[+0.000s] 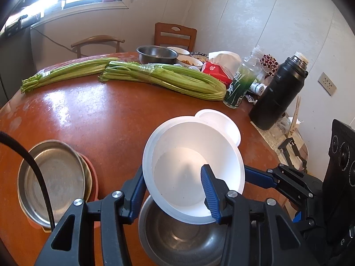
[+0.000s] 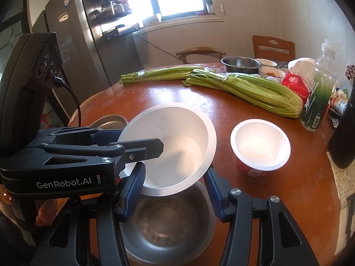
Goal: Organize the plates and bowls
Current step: 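Lower the white bowl into the steel bowl held by the left gripper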
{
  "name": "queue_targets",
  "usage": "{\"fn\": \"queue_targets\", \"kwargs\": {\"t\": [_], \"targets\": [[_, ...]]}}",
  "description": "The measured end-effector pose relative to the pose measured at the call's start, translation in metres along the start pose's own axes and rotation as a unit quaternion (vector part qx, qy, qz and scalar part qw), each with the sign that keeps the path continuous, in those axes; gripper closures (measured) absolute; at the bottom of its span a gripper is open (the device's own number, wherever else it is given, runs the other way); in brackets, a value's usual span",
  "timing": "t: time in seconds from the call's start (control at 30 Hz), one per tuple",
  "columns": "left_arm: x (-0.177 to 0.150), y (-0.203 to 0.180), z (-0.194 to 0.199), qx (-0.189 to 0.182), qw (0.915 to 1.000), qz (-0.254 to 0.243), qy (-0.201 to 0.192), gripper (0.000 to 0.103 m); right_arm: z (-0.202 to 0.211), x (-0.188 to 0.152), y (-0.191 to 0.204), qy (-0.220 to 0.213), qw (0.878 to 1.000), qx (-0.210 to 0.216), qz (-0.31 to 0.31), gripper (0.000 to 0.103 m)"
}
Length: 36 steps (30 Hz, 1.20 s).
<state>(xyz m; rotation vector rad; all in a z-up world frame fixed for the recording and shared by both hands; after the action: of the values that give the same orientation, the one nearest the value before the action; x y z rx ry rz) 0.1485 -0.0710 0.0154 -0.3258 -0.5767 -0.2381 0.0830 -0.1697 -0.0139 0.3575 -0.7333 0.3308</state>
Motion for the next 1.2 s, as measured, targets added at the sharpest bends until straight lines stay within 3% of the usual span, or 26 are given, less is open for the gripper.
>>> {"fn": "queue_targets", "kwargs": {"t": [0.73, 1.2], "targets": [[-0.049, -0.01, -0.009, 0.013, 0.9991, 0.012, 0.037, 0.055, 0.007, -0.047, 0.006, 0.032, 0.999, 0.014, 0.009, 0.046], [-0.061, -0.011, -0.024, 0.019, 0.9975, 0.011, 0.067, 0.055, -0.002, -0.061, 0.003, 0.062, 0.998, 0.015, 0.009, 0.046]]}}
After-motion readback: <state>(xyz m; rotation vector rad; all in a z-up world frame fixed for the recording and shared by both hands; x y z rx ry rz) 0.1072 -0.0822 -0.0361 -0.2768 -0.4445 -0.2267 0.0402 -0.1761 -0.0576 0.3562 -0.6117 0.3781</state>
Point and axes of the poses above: each gripper's, at about its wrist camera, not at the fingertips, and z roughly against the way its jaws point, y to its left, x to its top, the point moved 5 cm from there along -z, roughly the way its jaws point, and after that the axes turned 3 degrees about y, right-handed, at the moved point
